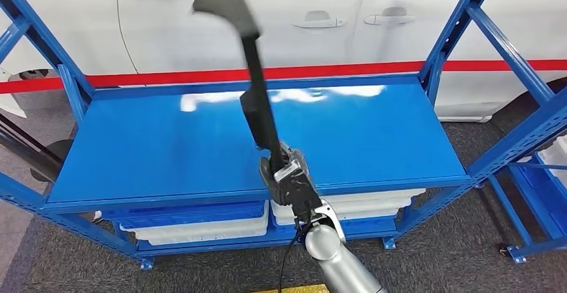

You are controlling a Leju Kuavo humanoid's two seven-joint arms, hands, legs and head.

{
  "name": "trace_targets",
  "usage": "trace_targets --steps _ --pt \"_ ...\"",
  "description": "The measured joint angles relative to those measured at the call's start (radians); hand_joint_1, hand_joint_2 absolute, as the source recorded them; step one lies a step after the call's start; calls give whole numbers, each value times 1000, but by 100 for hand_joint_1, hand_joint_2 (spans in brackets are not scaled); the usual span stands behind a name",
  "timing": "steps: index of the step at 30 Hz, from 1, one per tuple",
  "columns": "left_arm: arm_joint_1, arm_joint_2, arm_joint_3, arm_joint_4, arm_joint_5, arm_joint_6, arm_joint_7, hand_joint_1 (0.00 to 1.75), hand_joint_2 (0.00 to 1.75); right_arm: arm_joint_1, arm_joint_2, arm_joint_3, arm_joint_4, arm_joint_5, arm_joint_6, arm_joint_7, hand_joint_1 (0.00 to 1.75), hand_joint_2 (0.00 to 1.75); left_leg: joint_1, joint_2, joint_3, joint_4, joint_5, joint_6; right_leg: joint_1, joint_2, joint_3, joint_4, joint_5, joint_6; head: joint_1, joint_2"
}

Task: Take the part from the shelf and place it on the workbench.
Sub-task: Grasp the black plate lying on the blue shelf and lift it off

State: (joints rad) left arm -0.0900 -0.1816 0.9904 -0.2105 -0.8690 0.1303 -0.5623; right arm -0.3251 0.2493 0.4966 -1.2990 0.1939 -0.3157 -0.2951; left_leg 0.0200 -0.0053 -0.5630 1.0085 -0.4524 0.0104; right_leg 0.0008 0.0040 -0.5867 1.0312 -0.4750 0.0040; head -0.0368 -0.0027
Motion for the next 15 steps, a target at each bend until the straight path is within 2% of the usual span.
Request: trace_targets --steps 1,3,4,5,6,7,8,10,11,14,15 --pt "1 0 3 -1 2 0 -4 0 0 6 -9 4 -50 -39 13 -2 175 175 2 2 -1 -4 4 6 -2 0 -18 36 -24 6 0 0" --pt "1 0 10 -2 8 -2 -12 0 0 21 -30 10 -134 -93 35 -4 175 175 2 3 -3 -5 6 12 -7 0 -77 161 -91 16 1 0" --pt "2 0 13 -3 12 -2 -16 0 0 31 -40 12 -169 -112 42 -5 175 175 2 2 -4 -5 5 13 -8 0 -109 223 -114 20 1 0" --pt "2 0 16 -3 14 0 -21 0 0 43 -50 14 -199 -126 46 -5 175 175 2 2 -4 -4 5 13 -10 0 -129 260 -120 23 1 0" --pt "3 0 20 -3 16 2 -25 0 0 54 -59 14 -226 -138 47 -5 175 175 2 1 -3 -4 3 13 -12 -1 -132 259 -105 24 1 0" --pt "4 -1 24 -4 18 5 -30 0 0 65 -68 14 -251 -147 44 -6 175 175 2 0 -1 -3 2 11 -13 -1 -115 217 -72 24 1 0" --pt "4 -2 28 -4 22 8 -35 0 0 76 -76 14 -274 -154 37 -9 175 175 2 -1 1 -3 -1 9 -15 -2 -83 148 -31 22 1 0" --pt "4 -6 36 -4 31 13 -42 0 0 98 -87 14 -308 -160 19 -21 175 175 -1 -4 3 0 -6 1 -12 -2 -23 22 19 13 1 0" --pt "4 -8 41 -5 35 17 -44 0 0 112 -92 14 -319 -158 12 -30 175 175 -3 -4 2 0 -8 -4 -10 -1 -10 -9 26 8 1 0" --pt "6 -15 55 -8 44 31 -39 0 0 165 -109 12 -338 -144 13 -65 175 175 -2 -3 5 -1 -13 -22 -7 -1 -5 -22 25 -8 1 0" --pt "7 -17 60 -9 48 33 -37 0 0 183 -114 11 -342 -139 22 -78 175 175 -1 -3 3 9 -25 -26 -9 -2 -2 -25 27 -15 0 0"
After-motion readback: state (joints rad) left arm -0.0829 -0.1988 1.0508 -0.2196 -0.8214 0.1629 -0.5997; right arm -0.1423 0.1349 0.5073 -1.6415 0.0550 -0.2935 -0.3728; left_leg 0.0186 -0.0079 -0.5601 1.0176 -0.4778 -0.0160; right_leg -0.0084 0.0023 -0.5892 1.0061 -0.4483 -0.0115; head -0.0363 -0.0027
